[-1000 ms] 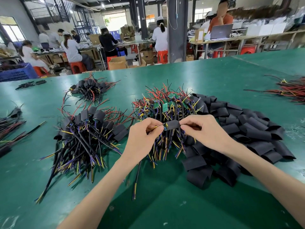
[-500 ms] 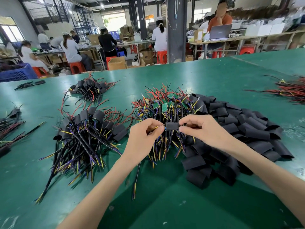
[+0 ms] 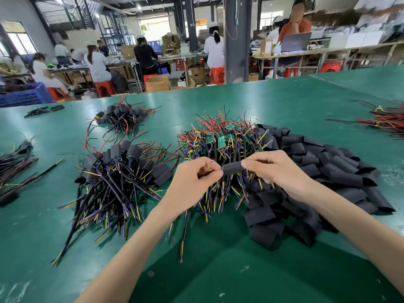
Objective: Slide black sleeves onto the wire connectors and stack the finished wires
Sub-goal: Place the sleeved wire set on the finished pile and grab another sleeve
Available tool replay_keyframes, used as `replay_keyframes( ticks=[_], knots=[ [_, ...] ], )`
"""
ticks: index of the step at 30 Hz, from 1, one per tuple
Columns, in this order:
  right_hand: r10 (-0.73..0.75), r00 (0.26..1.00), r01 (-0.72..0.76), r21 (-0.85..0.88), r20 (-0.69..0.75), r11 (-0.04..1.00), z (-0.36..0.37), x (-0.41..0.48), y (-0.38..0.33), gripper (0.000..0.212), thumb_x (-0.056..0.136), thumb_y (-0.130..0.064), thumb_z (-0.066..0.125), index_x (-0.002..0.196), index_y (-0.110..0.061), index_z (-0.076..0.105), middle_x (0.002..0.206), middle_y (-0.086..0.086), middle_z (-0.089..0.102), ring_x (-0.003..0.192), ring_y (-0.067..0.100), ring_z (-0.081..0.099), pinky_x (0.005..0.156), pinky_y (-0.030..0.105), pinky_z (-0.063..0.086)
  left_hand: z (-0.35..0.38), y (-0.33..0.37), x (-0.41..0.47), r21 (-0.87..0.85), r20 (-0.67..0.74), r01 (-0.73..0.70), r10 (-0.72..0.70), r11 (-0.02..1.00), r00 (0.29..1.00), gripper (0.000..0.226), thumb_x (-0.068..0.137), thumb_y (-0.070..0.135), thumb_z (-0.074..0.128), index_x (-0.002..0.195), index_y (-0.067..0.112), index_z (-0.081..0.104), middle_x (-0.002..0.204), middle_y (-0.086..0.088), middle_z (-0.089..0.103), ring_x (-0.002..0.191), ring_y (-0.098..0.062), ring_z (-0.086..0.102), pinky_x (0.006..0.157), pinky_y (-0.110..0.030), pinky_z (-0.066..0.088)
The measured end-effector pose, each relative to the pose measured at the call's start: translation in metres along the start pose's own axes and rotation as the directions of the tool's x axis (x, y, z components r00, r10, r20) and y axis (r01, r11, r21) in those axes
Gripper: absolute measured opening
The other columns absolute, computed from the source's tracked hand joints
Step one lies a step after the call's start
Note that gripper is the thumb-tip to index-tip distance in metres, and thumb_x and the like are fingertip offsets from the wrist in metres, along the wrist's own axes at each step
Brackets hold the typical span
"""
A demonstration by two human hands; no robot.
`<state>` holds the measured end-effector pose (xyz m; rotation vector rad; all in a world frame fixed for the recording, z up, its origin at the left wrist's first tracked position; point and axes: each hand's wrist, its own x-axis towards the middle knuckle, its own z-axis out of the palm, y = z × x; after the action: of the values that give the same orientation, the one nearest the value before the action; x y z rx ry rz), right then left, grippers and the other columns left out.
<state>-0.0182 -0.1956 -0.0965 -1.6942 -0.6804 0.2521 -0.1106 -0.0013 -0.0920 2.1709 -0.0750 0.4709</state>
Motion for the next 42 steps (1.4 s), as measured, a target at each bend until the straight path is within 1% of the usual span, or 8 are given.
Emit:
replay_keyframes(
  ticks=[2, 4, 8, 14, 27, 36, 40, 42],
  knots=[
    [-0.085, 0.996, 0.084, -0.034, -0.030, 0.996, 0.002, -0.002, 0.000, 0.007, 0.087, -0.018, 0.065, 0.092, -0.021, 0.068, 0.060, -0.006, 0.050, 0.050, 0.006, 0.037, 0.047, 0.013, 0.030, -0.001, -0.001, 0.002, -0.031, 0.010, 0.014, -0.014, 0.999, 1.000, 0.010, 0.086, 0.013, 0.067, 0.078, 0.020, 0.068, 0.066, 0.006, 0.062, 0.055, -0.004, 0.043, 0.056, -0.015, 0.034],
    [-0.212, 0.976, 0.203, -0.169, -0.040, 0.965, 0.007, -0.006, -0.002, 0.029, 0.084, -0.018, 0.069, 0.110, -0.025, 0.059, 0.088, -0.006, 0.057, 0.063, 0.009, 0.048, 0.057, 0.013, 0.038, -0.001, 0.000, 0.002, -0.097, 0.022, 0.047, -0.045, 0.994, 0.999, 0.012, 0.086, 0.014, 0.067, 0.076, 0.020, 0.069, 0.062, 0.010, 0.060, 0.050, -0.001, 0.040, 0.051, -0.012, 0.031],
    [-0.486, 0.868, 0.455, -0.563, 0.106, 0.690, 0.023, -0.013, -0.003, 0.056, 0.076, -0.029, 0.077, 0.127, -0.018, 0.054, 0.116, -0.001, 0.053, 0.102, 0.009, 0.052, 0.088, 0.020, 0.041, 0.001, 0.002, 0.001, -0.257, 0.084, 0.122, -0.104, 0.959, 0.991, 0.016, 0.087, 0.014, 0.065, 0.073, 0.020, 0.072, 0.060, 0.005, 0.060, 0.044, -0.001, 0.034, 0.045, -0.012, 0.026],
    [-0.552, 0.827, 0.505, -0.575, 0.108, 0.644, 0.024, -0.013, -0.004, 0.038, 0.080, -0.023, 0.072, 0.114, -0.008, 0.064, 0.096, 0.005, 0.060, 0.077, 0.015, 0.052, 0.075, 0.023, 0.042, -0.002, 0.003, 0.000, -0.393, 0.161, 0.201, -0.149, 0.897, 0.976, 0.016, 0.091, 0.010, 0.059, 0.082, 0.006, 0.071, 0.072, -0.015, 0.054, 0.048, -0.008, 0.029, 0.046, -0.015, 0.025],
    [-0.575, 0.792, 0.571, -0.580, 0.204, 0.581, 0.016, -0.010, -0.005, 0.035, 0.084, -0.030, 0.065, 0.109, -0.006, 0.064, 0.078, -0.008, 0.040, 0.067, 0.005, 0.034, 0.066, 0.016, 0.034, -0.004, 0.007, 0.001, -0.372, 0.169, 0.225, -0.172, 0.900, 0.970, 0.017, 0.089, 0.006, 0.061, 0.076, 0.012, 0.069, 0.060, 0.005, 0.061, 0.043, -0.004, 0.030, 0.043, -0.013, 0.027],
    [-0.550, 0.817, 0.545, -0.538, 0.172, 0.643, 0.016, -0.008, -0.002, 0.034, 0.081, -0.033, 0.067, 0.107, -0.012, 0.066, 0.077, -0.004, 0.051, 0.066, 0.009, 0.043, 0.068, 0.019, 0.039, -0.004, 0.005, 0.002, -0.395, 0.175, 0.274, -0.221, 0.877, 0.960, 0.015, 0.088, 0.008, 0.062, 0.074, 0.008, 0.070, 0.069, -0.013, 0.053, 0.045, -0.008, 0.029, 0.042, -0.015, 0.025],
    [-0.381, 0.923, 0.345, -0.312, -0.059, 0.885, 0.015, -0.007, 0.001, 0.030, 0.077, -0.023, 0.075, 0.101, -0.021, 0.058, 0.094, -0.010, 0.067, 0.084, 0.005, 0.063, 0.081, 0.014, 0.044, -0.004, 0.003, 0.001, -0.454, 0.115, 0.296, -0.274, 0.840, 0.955, 0.017, 0.090, 0.007, 0.060, 0.075, 0.008, 0.067, 0.060, 0.003, 0.058, 0.042, -0.003, 0.030, 0.041, -0.012, 0.026],
    [-0.317, 0.933, 0.273, -0.239, -0.168, 0.932, 0.018, -0.006, 0.001, 0.019, 0.078, -0.016, 0.074, 0.089, -0.019, 0.060, 0.091, -0.005, 0.068, 0.085, 0.009, 0.064, 0.081, 0.017, 0.046, -0.001, 0.004, 0.000, -0.477, 0.094, 0.300, -0.291, 0.826, 0.952, 0.014, 0.090, 0.007, 0.059, 0.078, 0.007, 0.066, 0.062, 0.002, 0.058, 0.043, -0.003, 0.030, 0.042, -0.012, 0.025]
  ],
)
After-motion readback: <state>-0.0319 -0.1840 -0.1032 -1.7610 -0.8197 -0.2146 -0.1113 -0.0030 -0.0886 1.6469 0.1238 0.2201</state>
